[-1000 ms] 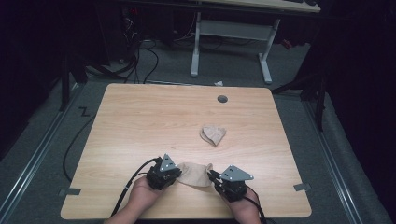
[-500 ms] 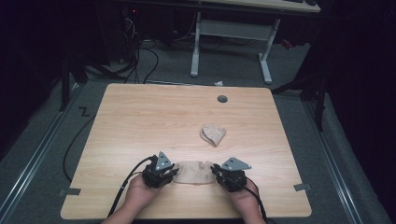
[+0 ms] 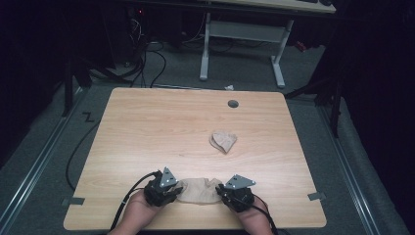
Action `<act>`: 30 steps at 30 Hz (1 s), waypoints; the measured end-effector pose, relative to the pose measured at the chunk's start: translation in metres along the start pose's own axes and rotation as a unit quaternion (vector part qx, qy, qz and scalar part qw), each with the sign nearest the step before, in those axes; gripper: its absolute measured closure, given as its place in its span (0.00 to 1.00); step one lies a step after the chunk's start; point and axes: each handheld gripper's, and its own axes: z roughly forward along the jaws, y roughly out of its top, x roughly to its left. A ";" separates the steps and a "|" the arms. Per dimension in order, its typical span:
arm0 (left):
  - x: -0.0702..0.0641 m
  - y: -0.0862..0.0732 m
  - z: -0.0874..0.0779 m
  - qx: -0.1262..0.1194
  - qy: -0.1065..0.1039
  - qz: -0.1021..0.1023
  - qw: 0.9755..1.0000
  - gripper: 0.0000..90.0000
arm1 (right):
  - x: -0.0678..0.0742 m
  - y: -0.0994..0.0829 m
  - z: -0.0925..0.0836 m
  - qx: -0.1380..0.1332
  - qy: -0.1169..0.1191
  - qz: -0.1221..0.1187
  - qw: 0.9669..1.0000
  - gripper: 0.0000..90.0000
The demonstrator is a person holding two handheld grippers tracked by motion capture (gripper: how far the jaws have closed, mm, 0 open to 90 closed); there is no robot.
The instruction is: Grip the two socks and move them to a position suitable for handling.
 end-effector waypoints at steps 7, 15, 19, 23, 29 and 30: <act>0.032 -0.012 -0.035 -0.063 0.009 -0.065 0.996 0.64 | -0.018 0.016 -0.009 -0.054 -0.038 0.007 0.998 0.85; 0.052 -0.034 -0.042 -0.063 0.026 -0.091 0.994 0.61 | -0.065 0.040 0.010 -0.052 -0.089 0.046 0.994 0.90; 0.053 -0.037 -0.045 -0.064 0.027 -0.090 0.994 0.61 | -0.093 0.059 0.034 -0.029 -0.100 0.082 0.991 0.95; 0.052 -0.037 -0.045 -0.067 0.027 -0.091 0.993 0.61 | -0.105 0.075 0.051 -0.010 -0.114 0.089 0.989 0.97; 0.048 -0.034 -0.044 -0.065 0.025 -0.085 0.994 0.60 | -0.124 0.091 0.088 0.041 -0.131 0.090 0.986 0.97; 0.048 -0.034 -0.044 -0.065 0.025 -0.085 0.994 0.60 | -0.124 0.091 0.088 0.041 -0.131 0.090 0.986 0.97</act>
